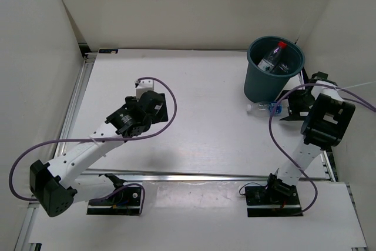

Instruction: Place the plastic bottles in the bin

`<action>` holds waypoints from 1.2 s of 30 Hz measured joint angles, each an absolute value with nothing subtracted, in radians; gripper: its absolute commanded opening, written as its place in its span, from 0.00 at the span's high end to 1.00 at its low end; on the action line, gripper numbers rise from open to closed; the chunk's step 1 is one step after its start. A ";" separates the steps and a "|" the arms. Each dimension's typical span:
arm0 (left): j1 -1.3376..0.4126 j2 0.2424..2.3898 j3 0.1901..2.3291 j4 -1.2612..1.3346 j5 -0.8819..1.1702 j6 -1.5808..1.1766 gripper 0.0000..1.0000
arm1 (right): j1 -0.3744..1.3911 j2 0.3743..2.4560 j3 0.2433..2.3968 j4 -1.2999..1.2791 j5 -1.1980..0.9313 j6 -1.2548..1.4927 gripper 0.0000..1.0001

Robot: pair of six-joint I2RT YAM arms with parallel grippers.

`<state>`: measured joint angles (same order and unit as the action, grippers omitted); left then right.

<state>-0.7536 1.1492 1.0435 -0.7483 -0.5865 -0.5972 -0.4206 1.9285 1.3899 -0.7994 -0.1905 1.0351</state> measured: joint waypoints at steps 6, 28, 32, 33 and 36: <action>-0.704 1.163 1.081 -0.747 -0.577 -0.571 0.00 | -0.375 2.017 1.444 -0.816 -0.177 1.027 0.03; -0.653 1.170 1.095 -0.746 -0.540 -0.535 0.00 | -0.129 1.531 1.264 -0.916 -0.185 0.943 0.74; -0.642 1.171 1.102 -0.739 -0.528 -0.532 0.00 | -0.073 1.363 1.397 -0.954 -0.187 0.975 0.77; -0.638 1.171 1.103 -0.739 -0.522 -0.531 0.00 | -0.071 1.364 1.467 -0.969 -0.180 0.984 0.78; -0.630 1.172 1.110 -0.739 -0.497 -0.519 0.00 | -0.065 1.447 1.755 -0.971 -0.158 0.988 0.78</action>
